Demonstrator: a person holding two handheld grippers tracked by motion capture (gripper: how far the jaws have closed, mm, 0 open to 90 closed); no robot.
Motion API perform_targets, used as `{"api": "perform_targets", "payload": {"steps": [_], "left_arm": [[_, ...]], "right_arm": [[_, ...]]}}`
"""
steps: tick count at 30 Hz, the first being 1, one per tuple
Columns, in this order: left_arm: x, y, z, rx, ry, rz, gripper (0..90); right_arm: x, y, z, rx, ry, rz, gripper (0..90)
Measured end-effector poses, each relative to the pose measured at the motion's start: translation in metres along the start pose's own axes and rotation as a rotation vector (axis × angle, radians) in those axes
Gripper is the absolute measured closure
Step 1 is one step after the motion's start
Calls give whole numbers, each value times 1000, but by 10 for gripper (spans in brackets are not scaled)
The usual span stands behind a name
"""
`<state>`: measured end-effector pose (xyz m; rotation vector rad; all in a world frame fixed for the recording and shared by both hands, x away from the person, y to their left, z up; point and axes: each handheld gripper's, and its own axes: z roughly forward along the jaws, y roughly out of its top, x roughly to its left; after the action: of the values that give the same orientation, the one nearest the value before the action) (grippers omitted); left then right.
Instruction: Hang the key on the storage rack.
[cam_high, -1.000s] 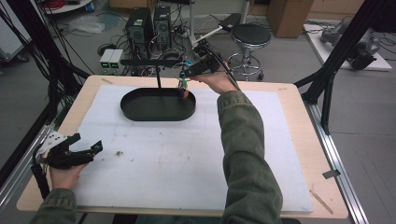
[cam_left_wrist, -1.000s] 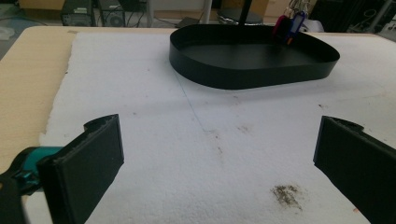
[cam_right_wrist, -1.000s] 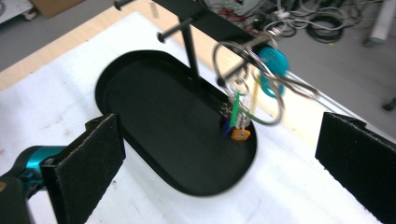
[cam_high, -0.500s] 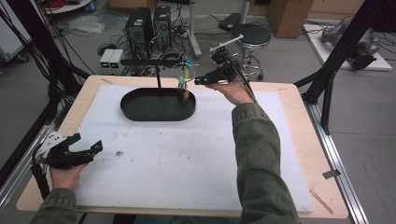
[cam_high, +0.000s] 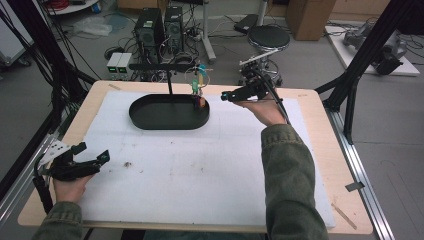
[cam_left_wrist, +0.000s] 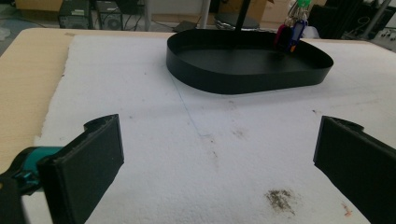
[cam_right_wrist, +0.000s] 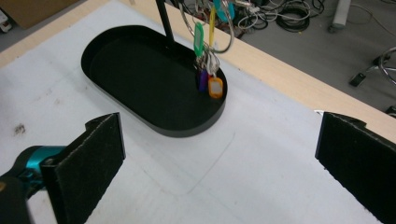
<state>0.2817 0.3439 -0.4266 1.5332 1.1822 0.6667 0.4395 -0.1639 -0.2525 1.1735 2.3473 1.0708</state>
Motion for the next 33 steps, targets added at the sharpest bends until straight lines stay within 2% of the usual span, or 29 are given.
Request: {"api": "perform_targets", "payload": {"steps": [3, 8, 12, 14, 17, 23, 33], "left_arm": [[0, 0, 0, 1, -1, -1, 20], [0, 0, 0, 1, 0, -1, 20], [0, 0, 0, 1, -1, -1, 20], [0, 0, 0, 1, 0, -1, 20], [0, 0, 0, 1, -1, 1, 20], [0, 0, 0, 2, 0, -1, 20], [0, 0, 0, 1, 1, 0, 20]], "right_arm": [[2, -4, -4, 23, -30, -27, 5], [5, -13, -10, 2, -23, -31, 5], [5, -26, -11, 1, -51, -45, 5], [4, -33, -11, -6, -50, -37, 5], [4, -42, -10, 21, -54, -36, 5], [3, -59, -14, 14, -40, -15, 5], [-3, -89, -20, 3, -48, 19, 5]]}}
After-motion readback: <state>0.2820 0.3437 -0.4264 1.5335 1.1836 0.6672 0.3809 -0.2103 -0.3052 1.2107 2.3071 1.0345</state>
